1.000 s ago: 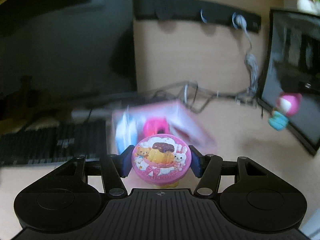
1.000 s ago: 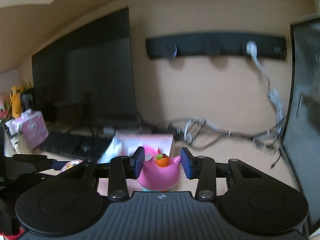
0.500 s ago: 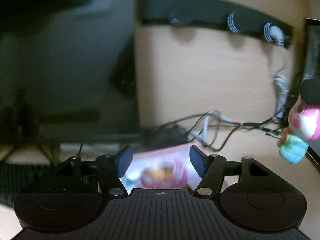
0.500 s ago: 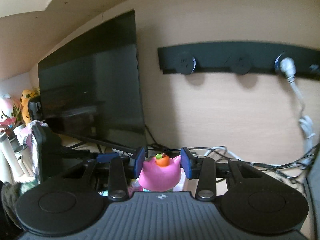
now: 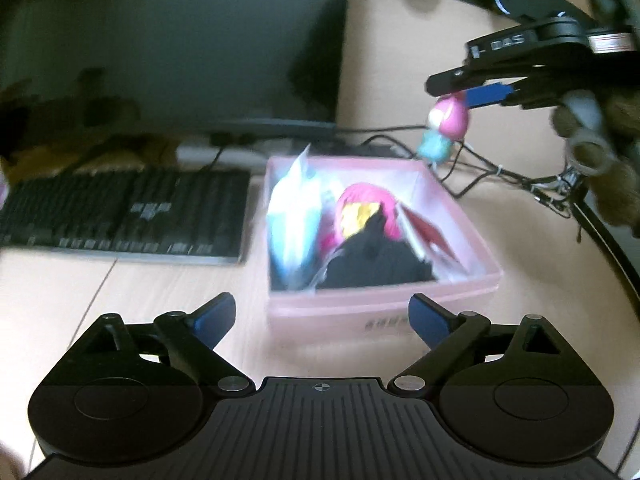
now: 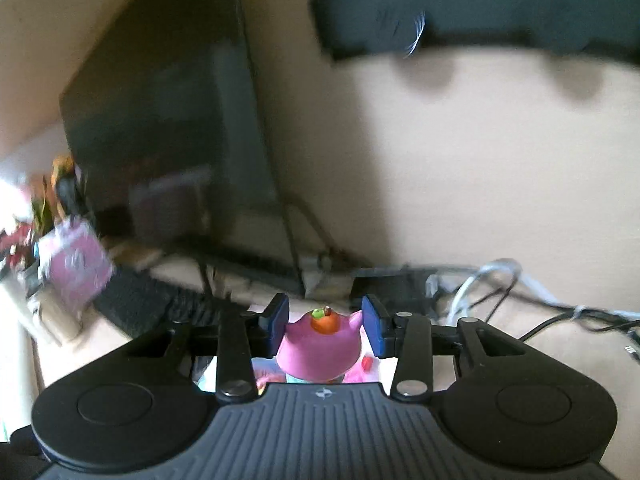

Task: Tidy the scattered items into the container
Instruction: 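Carry the cup toy and pig toy into the pink box with both tools, releasing both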

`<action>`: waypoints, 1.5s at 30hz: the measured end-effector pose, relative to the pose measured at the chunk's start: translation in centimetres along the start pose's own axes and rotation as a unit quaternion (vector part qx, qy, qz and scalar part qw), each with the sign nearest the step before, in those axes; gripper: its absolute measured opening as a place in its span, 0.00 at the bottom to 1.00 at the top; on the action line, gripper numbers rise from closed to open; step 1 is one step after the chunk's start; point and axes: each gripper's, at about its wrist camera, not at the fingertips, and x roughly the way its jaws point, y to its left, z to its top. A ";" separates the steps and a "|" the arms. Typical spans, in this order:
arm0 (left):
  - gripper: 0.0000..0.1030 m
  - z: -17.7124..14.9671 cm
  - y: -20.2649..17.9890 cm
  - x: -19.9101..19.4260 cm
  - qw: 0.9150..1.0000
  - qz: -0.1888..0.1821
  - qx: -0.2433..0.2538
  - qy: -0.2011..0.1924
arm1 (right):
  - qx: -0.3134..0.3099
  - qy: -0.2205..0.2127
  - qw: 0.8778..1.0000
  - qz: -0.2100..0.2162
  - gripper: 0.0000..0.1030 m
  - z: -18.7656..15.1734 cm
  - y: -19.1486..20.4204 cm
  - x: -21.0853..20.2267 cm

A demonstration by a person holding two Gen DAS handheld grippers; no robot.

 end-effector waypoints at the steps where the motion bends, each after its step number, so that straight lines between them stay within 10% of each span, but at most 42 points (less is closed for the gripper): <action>1: 0.94 -0.2 0.2 -0.1 1.000 0.003 -0.006 0.001 | 0.003 0.005 1.000 0.000 0.50 0.1 -0.1 0.7; 11: 0.95 -2.8 2.4 -2.0 0.997 0.018 -0.068 0.013 | 0.043 0.063 0.994 0.073 0.58 0.1 3.8 6.8; 23: 0.97 -3.7 3.7 -3.0 0.994 0.033 -0.100 0.012 | 0.077 0.132 0.986 0.065 0.27 -3.9 5.5 12.2; 45: 0.98 -4.1 2.7 -1.5 0.996 0.028 -0.082 0.033 | -0.158 0.103 0.981 -0.045 0.40 -6.7 6.8 10.1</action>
